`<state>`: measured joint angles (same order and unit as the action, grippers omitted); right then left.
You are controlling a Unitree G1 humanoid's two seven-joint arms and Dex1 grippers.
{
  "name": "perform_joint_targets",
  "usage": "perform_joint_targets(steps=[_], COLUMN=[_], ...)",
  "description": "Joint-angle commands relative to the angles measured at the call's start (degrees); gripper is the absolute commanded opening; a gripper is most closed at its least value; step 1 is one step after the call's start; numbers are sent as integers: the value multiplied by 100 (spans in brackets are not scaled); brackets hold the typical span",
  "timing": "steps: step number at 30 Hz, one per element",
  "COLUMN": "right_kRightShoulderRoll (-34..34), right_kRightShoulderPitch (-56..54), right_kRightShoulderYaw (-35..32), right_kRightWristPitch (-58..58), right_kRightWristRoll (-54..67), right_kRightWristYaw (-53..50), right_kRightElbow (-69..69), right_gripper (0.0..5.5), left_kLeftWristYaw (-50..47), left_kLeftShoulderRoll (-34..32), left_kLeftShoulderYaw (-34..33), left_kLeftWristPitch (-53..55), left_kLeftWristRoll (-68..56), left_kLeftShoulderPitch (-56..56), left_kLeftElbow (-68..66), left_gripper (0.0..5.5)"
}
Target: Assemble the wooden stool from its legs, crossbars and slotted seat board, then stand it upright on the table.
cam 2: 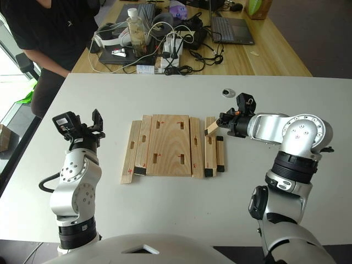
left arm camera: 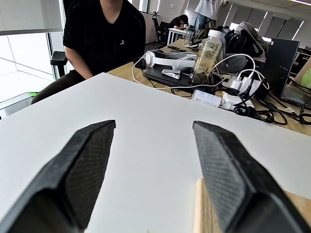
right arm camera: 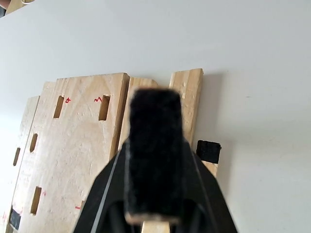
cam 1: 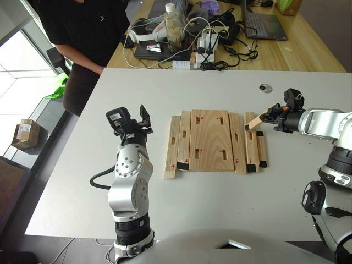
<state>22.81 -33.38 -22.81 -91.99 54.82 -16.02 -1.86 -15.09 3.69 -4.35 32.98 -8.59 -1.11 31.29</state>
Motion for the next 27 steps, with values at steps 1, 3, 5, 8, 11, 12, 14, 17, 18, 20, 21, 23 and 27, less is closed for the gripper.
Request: perform_joint_targets(steps=[1,3,5,8,11,12,14,17,18,20,21,23,27], right_kRightShoulderRoll=[-50,14,151,365,542,591,667,683,645,565,506,406,241], right_kRightShoulderPitch=[-15,1,22,56,145,147,193,439,550,697,771,871,782], right_kRightShoulderYaw=[-165,-124,3,211,353,410,490,485,440,370,309,210,277], right_kRightWristPitch=[-50,-50,-50,-50,-50,-50,-49,-47,-31,74,172,375,465], right_kRightWristRoll=[430,743,1123,1691,2282,2443,2747,2978,2945,2875,2800,2677,2585], right_kRightWristYaw=[-774,-1153,-1445,-1807,-2204,-2302,-2524,-2864,-3018,-3297,-3470,-3791,-4016], right_kRightElbow=[11,59,159,305,368,413,478,458,401,300,224,99,170], right_gripper=[39,39,39,39,39,39,39,39,39,39,39,39,39], left_kLeftWristYaw=[-85,-149,-231,-342,-425,-456,-504,-539,-534,-523,-516,-506,-530], left_kLeftShoulderRoll=[319,364,432,483,489,492,479,442,419,381,365,343,361], left_kLeftShoulderYaw=[72,71,91,121,138,148,177,203,201,191,187,177,194], left_kLeftWristPitch=[-19,-52,-94,-169,-216,-232,-264,-284,-276,-265,-256,-242,-268], left_kLeftWristRoll=[-25,-29,-24,-33,-66,-68,-83,-111,-129,-155,-164,-179,-184], left_kLeftShoulderPitch=[-12,-48,-108,-207,-243,-256,-263,-231,-202,-162,-138,-120,-82], left_kLeftElbow=[-13,6,41,72,86,93,90,60,40,18,4,11,-49], left_gripper=[296,296,296,296,296,296,296,296,296,296,296,296,296])
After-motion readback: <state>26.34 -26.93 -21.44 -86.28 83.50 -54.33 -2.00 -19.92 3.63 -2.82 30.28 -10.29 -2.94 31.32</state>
